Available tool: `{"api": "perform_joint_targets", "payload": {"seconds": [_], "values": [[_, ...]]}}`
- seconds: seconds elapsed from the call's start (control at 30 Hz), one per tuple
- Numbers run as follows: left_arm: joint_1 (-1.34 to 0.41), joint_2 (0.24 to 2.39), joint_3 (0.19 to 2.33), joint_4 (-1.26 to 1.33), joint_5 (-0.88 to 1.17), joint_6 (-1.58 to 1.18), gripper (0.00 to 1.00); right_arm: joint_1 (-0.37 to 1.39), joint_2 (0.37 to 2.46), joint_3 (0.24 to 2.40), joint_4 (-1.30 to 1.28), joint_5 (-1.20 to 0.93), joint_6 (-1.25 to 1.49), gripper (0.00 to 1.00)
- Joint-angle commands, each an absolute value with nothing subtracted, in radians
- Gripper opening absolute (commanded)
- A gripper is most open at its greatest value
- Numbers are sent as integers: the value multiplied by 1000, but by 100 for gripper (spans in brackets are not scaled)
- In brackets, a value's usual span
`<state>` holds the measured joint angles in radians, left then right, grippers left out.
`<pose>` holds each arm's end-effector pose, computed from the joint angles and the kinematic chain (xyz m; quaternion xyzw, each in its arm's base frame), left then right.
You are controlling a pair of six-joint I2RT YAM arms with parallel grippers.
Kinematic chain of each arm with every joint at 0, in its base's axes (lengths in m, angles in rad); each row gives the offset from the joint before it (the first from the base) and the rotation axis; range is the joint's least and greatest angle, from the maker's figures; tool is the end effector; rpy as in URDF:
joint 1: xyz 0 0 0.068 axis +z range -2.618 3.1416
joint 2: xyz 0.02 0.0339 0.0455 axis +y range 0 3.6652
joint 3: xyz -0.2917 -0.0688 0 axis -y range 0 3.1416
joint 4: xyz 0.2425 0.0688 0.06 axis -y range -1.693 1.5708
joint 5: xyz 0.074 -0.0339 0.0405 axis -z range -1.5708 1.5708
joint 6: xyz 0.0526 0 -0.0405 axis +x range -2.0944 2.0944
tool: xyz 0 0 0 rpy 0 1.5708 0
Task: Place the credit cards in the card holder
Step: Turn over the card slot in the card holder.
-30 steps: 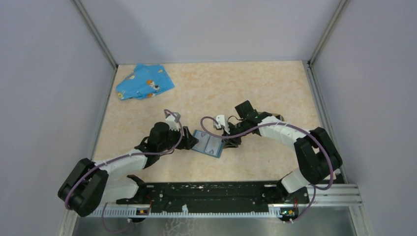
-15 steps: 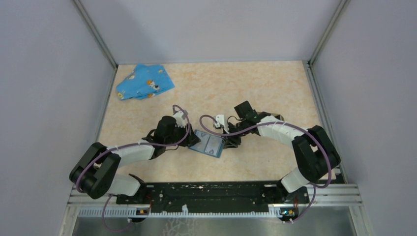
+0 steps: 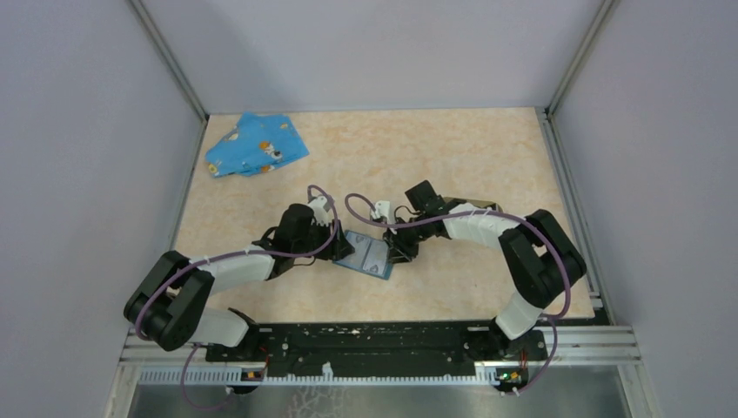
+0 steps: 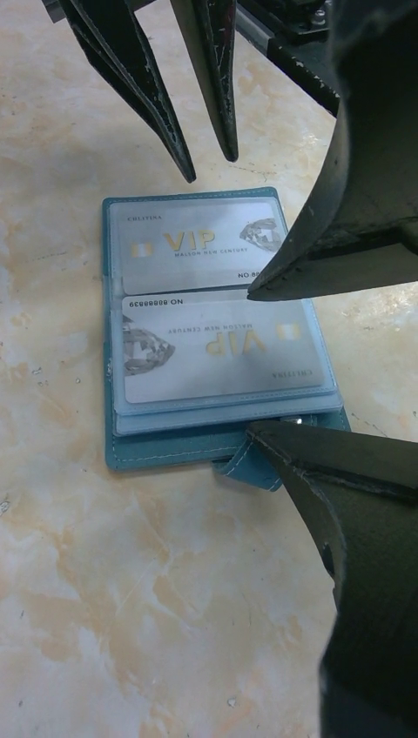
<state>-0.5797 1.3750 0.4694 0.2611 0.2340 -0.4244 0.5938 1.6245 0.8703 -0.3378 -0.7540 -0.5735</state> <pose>0.2110 -0.1527 0.1707 0.1209 0.8818 -0.3051 0.3387 0.2328 0.2006 0.1828 -0.5706 0.7056 0.3599 0.2168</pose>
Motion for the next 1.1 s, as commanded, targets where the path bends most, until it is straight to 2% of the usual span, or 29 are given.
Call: {"api": "perform_joint_targets", "payload": {"seconds": [0.0, 0.57, 0.87, 1.07], "values": [[-574, 1384, 494, 248, 235, -401, 60, 635, 1649, 942, -264, -742, -438, 26], [-574, 1392, 447, 389, 424, -484, 48, 660, 1708, 986, -231, -680, -242, 19], [-574, 1435, 423, 517, 529, -543, 46, 658, 1720, 990, -216, -585, -160, 5], [-574, 1475, 407, 625, 598, -597, 46, 633, 1720, 992, -217, -565, -124, 3]]}}
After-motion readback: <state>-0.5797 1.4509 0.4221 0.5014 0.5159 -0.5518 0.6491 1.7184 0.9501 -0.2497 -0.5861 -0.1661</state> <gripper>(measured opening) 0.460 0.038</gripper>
